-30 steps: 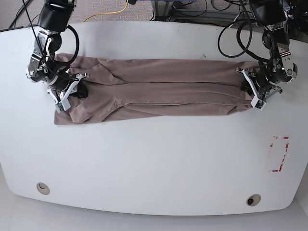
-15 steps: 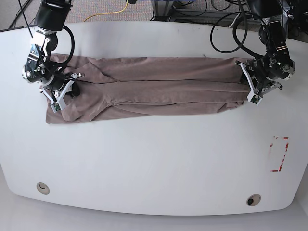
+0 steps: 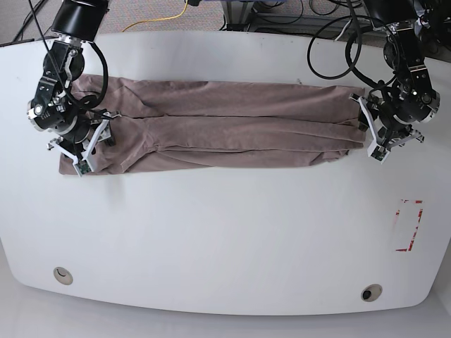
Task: Layout the t-shirt on the table in an organized manner, then fold the t-shirt properly
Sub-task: 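Release the fabric and reposition both grippers at the folded strip's ends, then grasp both ends of the folded strip with both grippers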
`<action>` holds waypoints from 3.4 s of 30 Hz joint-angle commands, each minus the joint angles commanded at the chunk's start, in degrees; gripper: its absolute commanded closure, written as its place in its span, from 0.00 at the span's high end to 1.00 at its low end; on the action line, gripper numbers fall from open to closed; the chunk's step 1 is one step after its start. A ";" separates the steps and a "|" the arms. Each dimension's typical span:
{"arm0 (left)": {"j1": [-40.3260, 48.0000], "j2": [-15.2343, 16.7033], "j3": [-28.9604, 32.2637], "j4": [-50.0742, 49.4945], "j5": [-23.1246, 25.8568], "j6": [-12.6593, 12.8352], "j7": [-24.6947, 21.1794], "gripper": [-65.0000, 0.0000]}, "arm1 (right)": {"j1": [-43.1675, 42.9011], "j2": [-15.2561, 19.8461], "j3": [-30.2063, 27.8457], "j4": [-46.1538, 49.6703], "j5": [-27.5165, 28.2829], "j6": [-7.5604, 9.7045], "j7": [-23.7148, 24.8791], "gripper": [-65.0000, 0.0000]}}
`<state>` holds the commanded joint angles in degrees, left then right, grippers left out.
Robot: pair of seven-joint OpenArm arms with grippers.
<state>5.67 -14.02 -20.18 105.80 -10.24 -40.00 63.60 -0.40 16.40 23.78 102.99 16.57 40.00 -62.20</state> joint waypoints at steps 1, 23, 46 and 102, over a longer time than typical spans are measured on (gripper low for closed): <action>-0.44 0.00 0.00 0.00 0.00 0.00 0.00 0.37 | 0.18 -0.35 0.00 0.18 -0.09 0.00 -0.09 0.53; -1.67 -0.09 0.09 0.00 0.00 0.00 -0.09 0.37 | 8.88 -2.99 -1.14 -19.25 0.00 0.00 4.40 0.22; -2.64 0.09 0.09 -0.09 0.00 0.00 -0.09 0.37 | 16.09 -6.24 -5.89 -21.63 0.26 0.00 3.43 0.22; -8.18 5.45 -9.76 -27.34 -26.46 0.00 6.77 0.72 | 1.41 0.00 -3.78 -17.32 -0.09 0.00 9.49 0.22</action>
<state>-2.51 -8.57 -29.93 78.46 -36.70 -40.00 70.37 1.01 16.40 20.00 85.67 16.48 40.00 -52.70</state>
